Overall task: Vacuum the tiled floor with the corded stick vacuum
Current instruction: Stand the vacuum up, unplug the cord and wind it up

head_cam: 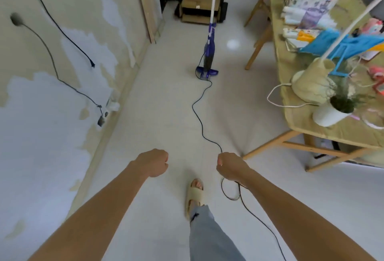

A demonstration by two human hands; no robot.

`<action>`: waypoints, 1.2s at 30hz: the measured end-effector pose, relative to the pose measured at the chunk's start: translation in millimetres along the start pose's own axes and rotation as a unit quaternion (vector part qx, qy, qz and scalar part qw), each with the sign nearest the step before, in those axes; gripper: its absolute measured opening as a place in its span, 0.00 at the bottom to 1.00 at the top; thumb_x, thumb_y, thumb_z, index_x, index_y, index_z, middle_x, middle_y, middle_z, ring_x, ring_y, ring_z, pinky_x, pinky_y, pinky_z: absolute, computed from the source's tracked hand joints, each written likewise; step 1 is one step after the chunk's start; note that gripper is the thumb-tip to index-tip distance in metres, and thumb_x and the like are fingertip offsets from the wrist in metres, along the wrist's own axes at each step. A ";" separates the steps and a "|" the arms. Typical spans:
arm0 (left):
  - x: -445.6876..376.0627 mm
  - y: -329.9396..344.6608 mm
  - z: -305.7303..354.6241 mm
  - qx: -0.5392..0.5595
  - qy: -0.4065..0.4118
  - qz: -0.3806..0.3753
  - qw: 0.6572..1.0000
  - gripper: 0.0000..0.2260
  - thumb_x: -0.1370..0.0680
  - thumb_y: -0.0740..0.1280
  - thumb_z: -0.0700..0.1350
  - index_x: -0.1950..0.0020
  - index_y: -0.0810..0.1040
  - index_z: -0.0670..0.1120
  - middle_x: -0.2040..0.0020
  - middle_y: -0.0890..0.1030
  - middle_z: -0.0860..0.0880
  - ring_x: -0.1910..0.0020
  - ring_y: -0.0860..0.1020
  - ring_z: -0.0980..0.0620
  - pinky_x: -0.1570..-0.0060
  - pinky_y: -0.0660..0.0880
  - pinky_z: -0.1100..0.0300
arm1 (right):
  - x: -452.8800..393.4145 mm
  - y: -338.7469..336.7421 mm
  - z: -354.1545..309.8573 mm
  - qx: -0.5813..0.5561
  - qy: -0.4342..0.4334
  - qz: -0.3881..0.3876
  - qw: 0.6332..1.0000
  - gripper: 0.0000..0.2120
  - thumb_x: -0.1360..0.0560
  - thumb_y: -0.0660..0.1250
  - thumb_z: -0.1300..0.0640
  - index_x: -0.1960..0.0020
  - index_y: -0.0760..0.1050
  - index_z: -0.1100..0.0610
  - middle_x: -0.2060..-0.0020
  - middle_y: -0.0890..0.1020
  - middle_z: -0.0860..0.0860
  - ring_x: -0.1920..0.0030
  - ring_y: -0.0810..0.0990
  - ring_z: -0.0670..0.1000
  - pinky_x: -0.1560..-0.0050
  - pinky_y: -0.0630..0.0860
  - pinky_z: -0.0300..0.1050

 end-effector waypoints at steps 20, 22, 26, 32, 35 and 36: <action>-506.4 -227.2 -123.1 -0.034 0.086 -0.099 0.991 0.06 0.19 0.55 0.42 0.53 0.70 0.44 0.61 0.70 0.50 0.59 0.71 0.49 0.60 0.67 0.58 | -488.7 -168.0 -50.0 -0.034 0.171 -0.059 0.983 0.10 0.26 0.56 0.62 0.64 0.61 0.54 0.66 0.69 0.47 0.67 0.68 0.47 0.70 0.63 0.37; -568.1 -227.1 -133.0 -0.025 0.087 -0.110 0.990 0.06 0.19 0.55 0.42 0.51 0.70 0.44 0.60 0.71 0.50 0.58 0.72 0.49 0.59 0.67 0.59 | -547.9 -161.2 -46.9 -0.040 0.178 -0.067 0.981 0.11 0.25 0.56 0.62 0.64 0.60 0.53 0.65 0.68 0.47 0.66 0.68 0.46 0.69 0.63 0.37; -686.3 -209.6 -149.4 0.003 0.094 -0.112 0.989 0.12 0.19 0.54 0.42 0.40 0.73 0.42 0.45 0.77 0.46 0.46 0.76 0.48 0.52 0.70 0.58 | -663.6 -138.5 -38.9 -0.046 0.197 -0.078 0.976 0.03 0.25 0.56 0.63 0.54 0.66 0.56 0.56 0.73 0.50 0.56 0.73 0.52 0.57 0.69 0.41; -870.3 -121.5 -170.9 0.052 0.054 -0.098 0.992 0.13 0.18 0.56 0.44 0.37 0.74 0.43 0.39 0.77 0.46 0.42 0.76 0.46 0.44 0.73 0.55 | -837.8 -45.3 -0.4 -0.038 0.198 -0.077 0.976 0.06 0.25 0.57 0.65 0.48 0.66 0.58 0.57 0.73 0.52 0.58 0.73 0.54 0.62 0.68 0.42; -924.7 -78.8 -179.6 0.072 0.031 -0.088 0.993 0.13 0.19 0.57 0.43 0.39 0.76 0.42 0.41 0.78 0.45 0.43 0.77 0.44 0.44 0.74 0.55 | -894.5 -2.6 18.4 -0.068 0.234 -0.050 0.969 0.06 0.24 0.58 0.63 0.48 0.65 0.59 0.56 0.74 0.54 0.57 0.73 0.55 0.61 0.68 0.44; -939.8 -61.6 -181.6 0.076 0.022 -0.089 0.993 0.12 0.19 0.57 0.43 0.40 0.76 0.41 0.41 0.79 0.44 0.44 0.77 0.44 0.45 0.75 0.55 | -913.8 16.9 25.7 -0.087 0.248 -0.044 0.964 0.08 0.23 0.58 0.62 0.45 0.66 0.60 0.53 0.75 0.55 0.56 0.74 0.55 0.59 0.69 0.45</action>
Point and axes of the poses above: each hand's wrist, its own x-axis away from the middle knuckle, its own y-axis out of the palm, z = x × y, the point moved 2 cm from there along -x, towards the middle knuckle
